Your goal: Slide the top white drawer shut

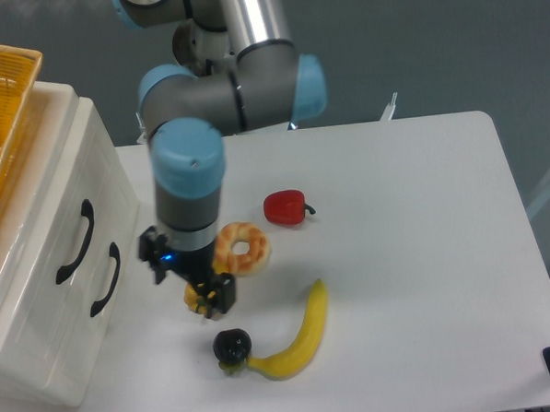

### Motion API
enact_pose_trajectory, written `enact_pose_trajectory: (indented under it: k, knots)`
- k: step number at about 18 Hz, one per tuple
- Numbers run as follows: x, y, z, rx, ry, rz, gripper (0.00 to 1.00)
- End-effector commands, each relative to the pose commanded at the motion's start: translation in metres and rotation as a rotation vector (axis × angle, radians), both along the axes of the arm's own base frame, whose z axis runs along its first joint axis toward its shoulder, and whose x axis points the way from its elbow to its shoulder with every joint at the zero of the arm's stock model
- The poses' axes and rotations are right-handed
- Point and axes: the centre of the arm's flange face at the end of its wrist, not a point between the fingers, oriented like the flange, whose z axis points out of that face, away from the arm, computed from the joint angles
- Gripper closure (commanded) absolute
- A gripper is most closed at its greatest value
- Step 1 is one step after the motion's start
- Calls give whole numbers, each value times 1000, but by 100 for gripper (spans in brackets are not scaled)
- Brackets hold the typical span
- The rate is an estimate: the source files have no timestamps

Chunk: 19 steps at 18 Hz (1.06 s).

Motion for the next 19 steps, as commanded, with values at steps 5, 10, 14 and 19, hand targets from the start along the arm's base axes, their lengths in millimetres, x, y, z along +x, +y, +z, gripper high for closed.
enact_pose_trajectory:
  k: [5,10,14,19]
  knots:
    - [-62,-44,17,11,96,-124,0]
    - [-108,-105,38,2,172,-190,0]
    - [-123,-130,40,-11,210,-283,0]
    - [-122,-147,40,-12,204,-267,0]
